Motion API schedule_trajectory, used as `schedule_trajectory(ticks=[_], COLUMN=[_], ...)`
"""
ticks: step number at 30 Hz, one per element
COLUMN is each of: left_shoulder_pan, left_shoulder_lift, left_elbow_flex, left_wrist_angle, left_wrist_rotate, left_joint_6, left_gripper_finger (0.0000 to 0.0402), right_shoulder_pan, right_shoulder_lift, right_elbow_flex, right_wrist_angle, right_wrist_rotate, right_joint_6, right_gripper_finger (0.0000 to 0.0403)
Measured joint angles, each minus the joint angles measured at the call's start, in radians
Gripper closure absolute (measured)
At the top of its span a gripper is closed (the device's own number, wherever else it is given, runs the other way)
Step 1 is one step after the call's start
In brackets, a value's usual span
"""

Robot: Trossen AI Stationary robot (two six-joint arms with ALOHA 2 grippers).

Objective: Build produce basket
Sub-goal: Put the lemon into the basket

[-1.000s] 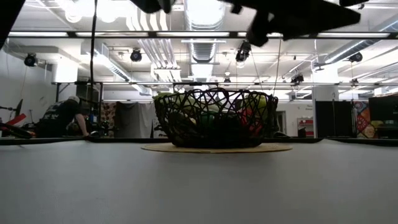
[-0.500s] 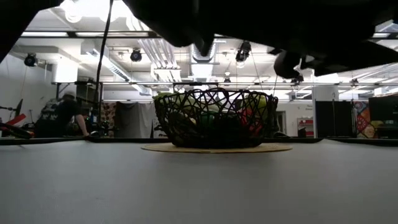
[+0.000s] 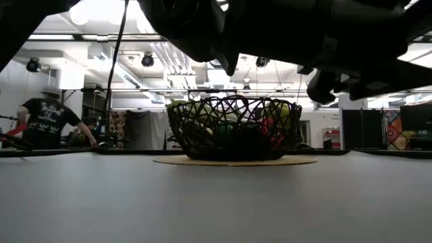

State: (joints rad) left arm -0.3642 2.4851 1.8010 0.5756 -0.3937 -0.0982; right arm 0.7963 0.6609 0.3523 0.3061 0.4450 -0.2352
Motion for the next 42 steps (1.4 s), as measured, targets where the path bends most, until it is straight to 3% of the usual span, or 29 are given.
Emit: schedule_trajectory(ticks=[11,16,28,42], left_shoulder_pan=[0.012,0.013,0.031,0.041], left_shoulder_lift=[0.004,0.099,0.229,0.238], left_elbow_flex=[0.002,0.106,0.304,0.316], left_wrist_angle=[0.018,0.046,-0.068,-0.079], left_wrist_rotate=[0.000,0.043,0.074,0.075], left_joint_6=[0.000,0.008,0.001,-0.078], left_gripper_finger=[0.0089,0.0089,0.0089,0.0089], right_shoulder_pan=[0.000,0.000,0.000,0.000], right_shoulder_lift=[0.000,-0.001,-0.021,-0.020], right_elbow_flex=[0.000,0.000,0.000,0.000], right_wrist_angle=[0.007,0.014,-0.011,-0.016], right_wrist_rotate=[0.000,0.001,0.001,0.001], right_joint_6=[0.000,0.000,0.015,0.026], right_gripper_finger=[0.0174,0.0174,0.0174,0.0174])
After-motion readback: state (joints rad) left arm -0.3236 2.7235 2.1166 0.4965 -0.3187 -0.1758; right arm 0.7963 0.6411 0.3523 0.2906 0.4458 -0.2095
